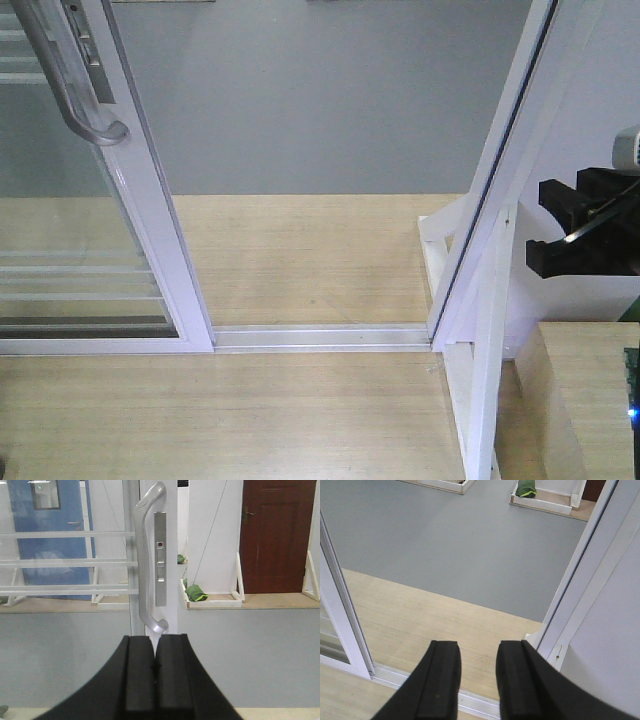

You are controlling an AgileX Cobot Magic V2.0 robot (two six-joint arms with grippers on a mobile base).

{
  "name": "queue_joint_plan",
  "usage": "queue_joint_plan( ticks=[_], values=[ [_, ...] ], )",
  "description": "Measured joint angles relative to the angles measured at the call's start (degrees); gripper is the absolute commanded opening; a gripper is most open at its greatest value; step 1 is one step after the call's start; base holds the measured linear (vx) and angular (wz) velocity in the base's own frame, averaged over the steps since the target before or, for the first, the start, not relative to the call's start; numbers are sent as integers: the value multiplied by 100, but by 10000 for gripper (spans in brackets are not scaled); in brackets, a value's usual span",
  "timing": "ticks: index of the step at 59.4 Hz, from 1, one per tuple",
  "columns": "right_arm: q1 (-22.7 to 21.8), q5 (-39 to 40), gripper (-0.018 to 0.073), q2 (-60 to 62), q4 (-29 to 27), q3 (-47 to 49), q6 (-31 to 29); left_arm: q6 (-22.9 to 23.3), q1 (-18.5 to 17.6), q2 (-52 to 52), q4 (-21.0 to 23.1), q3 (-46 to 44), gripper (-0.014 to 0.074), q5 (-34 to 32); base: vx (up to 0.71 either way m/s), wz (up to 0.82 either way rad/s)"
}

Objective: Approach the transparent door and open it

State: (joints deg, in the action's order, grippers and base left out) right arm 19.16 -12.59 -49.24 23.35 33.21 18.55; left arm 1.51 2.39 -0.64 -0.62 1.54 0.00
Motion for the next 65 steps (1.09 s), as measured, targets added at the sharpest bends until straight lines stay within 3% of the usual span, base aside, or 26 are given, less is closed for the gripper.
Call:
queue_joint_plan(
  ticks=[21, 29, 40, 52, 65],
  values=[
    [0, 0, 285, 0, 0, -5, 0, 0, 0, 0, 10, 0, 0, 0, 0, 0],
    [-71, 0, 206, 263, 0, -153, -96, 0, 0, 0, 10, 0, 0, 0, 0, 0],
    [-862, -57, -14, 1604, -259, -894, -179, 2, 0, 0, 10, 0, 0, 0, 0, 0],
    [-1954, -116, -10, 3137, -905, -1773, -456, 2, 0, 0, 10, 0, 0, 0, 0, 0],
    [-2134, -116, -10, 4615, -1330, -2823, -763, 2, 0, 0, 10, 0, 0, 0, 0, 0]
  ],
)
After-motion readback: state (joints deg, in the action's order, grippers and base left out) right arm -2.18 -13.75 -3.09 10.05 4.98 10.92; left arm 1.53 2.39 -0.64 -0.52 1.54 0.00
